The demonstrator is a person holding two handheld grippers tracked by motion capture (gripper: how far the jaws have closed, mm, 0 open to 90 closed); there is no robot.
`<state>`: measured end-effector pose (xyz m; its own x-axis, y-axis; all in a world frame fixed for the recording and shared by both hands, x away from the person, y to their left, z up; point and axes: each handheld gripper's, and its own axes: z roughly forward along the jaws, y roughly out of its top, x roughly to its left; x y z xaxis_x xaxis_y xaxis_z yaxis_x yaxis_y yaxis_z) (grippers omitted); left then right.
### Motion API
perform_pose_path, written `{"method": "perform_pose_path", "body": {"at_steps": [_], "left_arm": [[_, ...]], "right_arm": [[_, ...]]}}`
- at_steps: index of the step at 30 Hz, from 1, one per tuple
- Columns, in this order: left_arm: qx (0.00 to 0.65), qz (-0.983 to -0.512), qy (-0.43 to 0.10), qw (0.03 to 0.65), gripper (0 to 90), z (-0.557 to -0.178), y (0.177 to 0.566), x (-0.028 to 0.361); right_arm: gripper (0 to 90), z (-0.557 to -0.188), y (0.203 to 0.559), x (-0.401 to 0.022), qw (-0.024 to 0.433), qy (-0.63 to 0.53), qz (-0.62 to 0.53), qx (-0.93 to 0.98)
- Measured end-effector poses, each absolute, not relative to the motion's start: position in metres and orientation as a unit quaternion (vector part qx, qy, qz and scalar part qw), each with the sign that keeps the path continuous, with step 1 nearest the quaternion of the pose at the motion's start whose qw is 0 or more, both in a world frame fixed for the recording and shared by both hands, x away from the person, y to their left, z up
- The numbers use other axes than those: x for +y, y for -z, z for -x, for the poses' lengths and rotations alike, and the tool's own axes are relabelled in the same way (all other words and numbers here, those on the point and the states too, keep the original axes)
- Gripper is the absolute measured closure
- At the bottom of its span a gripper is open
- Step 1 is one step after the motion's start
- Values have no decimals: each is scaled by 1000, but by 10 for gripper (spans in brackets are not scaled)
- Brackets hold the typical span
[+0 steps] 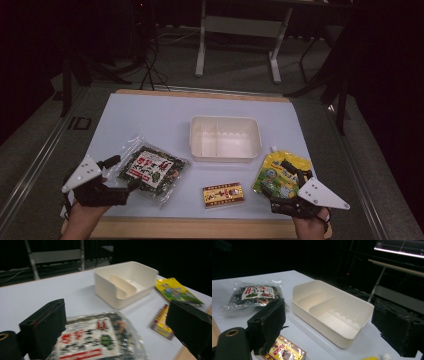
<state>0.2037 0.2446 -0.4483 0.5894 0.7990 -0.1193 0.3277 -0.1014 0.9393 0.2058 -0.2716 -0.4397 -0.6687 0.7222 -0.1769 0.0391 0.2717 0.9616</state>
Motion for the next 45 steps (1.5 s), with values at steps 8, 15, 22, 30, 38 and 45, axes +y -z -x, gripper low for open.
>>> {"method": "perform_pose_path", "body": {"at_steps": [8, 15, 22, 30, 38, 45], "left_arm": [[446, -713, -220, 494, 68, -226, 452, 280], [488, -713, -187, 467, 141, -235, 477, 302], [531, -702, -171, 443, 166, -239, 501, 326], [562, -699, -122, 425, 229, -250, 524, 345], [579, -705, -77, 404, 302, -262, 547, 350], [586, -695, -57, 413, 351, -265, 555, 353]], "right_arm": [[108, -203, 438, -269, 294, -553, -255, 737], [103, -201, 438, -263, 297, -553, -256, 735], [106, -200, 439, -259, 290, -549, -253, 742], [106, -200, 440, -258, 284, -550, -250, 745], [106, -201, 441, -258, 278, -550, -253, 746], [107, -201, 441, -258, 278, -548, -253, 748]]}}
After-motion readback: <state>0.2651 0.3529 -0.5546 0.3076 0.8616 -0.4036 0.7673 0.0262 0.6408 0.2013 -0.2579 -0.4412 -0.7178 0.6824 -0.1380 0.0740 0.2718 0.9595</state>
